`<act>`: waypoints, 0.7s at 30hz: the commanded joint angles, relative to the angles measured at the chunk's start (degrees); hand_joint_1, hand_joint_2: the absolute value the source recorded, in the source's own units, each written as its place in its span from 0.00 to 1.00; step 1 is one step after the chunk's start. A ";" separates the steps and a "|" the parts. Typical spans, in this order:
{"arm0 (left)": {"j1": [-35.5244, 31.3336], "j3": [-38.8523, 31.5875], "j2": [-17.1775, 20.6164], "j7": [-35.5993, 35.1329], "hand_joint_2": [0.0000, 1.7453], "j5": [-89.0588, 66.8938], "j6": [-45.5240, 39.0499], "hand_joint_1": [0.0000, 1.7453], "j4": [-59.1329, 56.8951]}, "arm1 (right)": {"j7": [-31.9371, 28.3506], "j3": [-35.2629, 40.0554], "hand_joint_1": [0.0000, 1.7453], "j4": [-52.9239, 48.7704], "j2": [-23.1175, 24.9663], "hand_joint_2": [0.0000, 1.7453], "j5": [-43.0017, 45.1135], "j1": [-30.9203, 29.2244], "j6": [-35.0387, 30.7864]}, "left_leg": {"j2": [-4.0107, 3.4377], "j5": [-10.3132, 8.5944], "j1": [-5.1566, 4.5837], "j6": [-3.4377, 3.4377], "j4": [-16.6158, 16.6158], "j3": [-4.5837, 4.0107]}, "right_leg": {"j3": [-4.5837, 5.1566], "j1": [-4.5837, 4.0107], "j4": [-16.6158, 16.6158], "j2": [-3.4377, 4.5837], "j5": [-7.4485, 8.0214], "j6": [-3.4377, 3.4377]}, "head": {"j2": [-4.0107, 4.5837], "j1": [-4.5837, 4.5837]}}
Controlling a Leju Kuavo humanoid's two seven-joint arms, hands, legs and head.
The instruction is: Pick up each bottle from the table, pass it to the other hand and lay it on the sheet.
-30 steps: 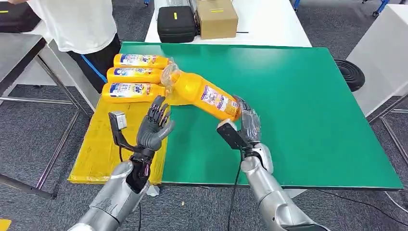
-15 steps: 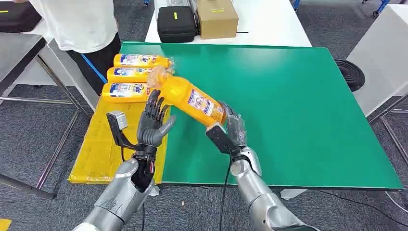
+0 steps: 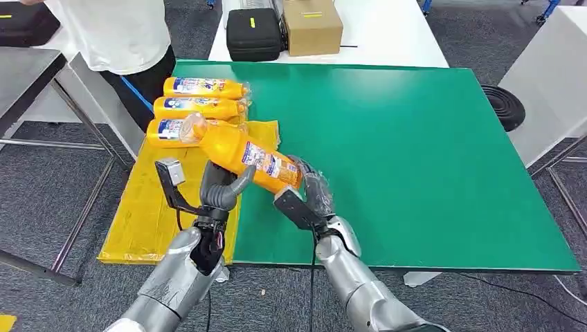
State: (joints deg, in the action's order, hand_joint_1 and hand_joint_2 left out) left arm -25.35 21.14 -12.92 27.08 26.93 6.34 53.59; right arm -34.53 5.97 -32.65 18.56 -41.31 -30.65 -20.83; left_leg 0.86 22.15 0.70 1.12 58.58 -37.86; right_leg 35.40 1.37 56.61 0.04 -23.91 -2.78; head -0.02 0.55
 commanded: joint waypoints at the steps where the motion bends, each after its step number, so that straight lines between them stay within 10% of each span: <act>1: -2.37 0.72 0.53 -0.27 1.00 0.01 0.53 0.00 -4.02 | 0.21 2.87 1.00 5.05 -0.50 1.00 -0.81 -3.06 1.96 | -0.09 0.10 0.02 -0.01 0.01 0.23 | -0.23 -0.05 -0.02 0.02 -0.08 0.14 | 0.00 0.00; 21: -4.62 1.02 0.59 -0.21 1.00 2.16 2.25 0.00 -7.31 | 1.82 9.72 1.00 10.60 -0.37 1.00 -3.18 -3.79 13.77 | -0.02 0.05 0.02 -0.01 0.00 0.12 | -0.13 -0.04 -0.02 -0.03 -0.05 0.10 | 0.00 0.00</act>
State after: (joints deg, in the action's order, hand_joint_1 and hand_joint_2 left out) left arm -25.91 20.79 -12.92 26.86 28.35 7.78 51.54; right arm -32.79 10.62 -28.52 18.77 -43.34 -32.02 -10.53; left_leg 0.86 22.15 0.70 1.12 58.58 -37.87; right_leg 35.42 1.36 56.61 0.04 -23.91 -2.78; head -0.02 0.55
